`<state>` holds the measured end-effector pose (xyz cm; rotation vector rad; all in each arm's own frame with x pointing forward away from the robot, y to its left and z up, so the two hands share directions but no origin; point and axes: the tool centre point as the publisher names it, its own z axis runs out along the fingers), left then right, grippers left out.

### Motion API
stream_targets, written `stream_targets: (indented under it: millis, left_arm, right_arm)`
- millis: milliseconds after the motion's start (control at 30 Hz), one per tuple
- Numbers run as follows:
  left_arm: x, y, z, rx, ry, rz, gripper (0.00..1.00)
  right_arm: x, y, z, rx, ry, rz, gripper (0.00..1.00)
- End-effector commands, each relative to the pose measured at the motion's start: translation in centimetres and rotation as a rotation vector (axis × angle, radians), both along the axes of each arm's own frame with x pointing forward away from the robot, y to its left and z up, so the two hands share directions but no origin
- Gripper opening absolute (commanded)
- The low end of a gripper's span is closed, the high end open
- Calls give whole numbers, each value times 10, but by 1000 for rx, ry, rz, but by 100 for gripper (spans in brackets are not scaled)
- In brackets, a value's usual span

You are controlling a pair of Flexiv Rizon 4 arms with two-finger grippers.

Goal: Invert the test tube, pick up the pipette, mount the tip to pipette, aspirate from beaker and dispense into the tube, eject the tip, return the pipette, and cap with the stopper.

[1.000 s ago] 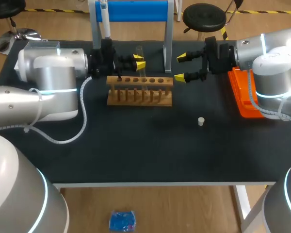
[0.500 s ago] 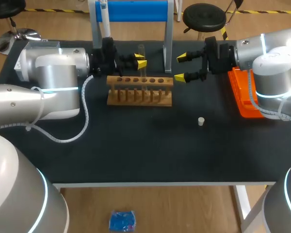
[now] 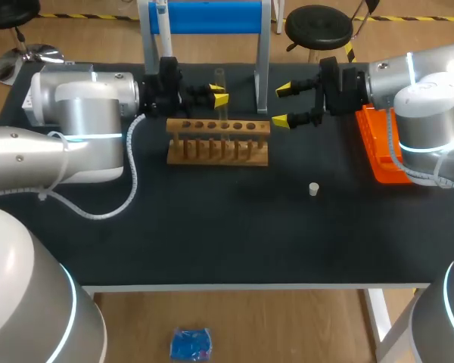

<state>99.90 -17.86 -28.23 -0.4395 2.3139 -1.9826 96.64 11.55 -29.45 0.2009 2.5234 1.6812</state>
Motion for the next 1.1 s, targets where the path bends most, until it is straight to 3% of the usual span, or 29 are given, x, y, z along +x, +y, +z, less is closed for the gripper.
stream_targets:
  millis: [33, 1100]
  left_arm:
    - [2, -2, -3, -3, -1, -5, 0]
    - [2, 2, -15, -16, 4, 0, 0]
  right_arm:
    - [-1, 0, 0, 1, -2, -1, 100]
    - [-1, 0, 0, 1, -2, -1, 100]
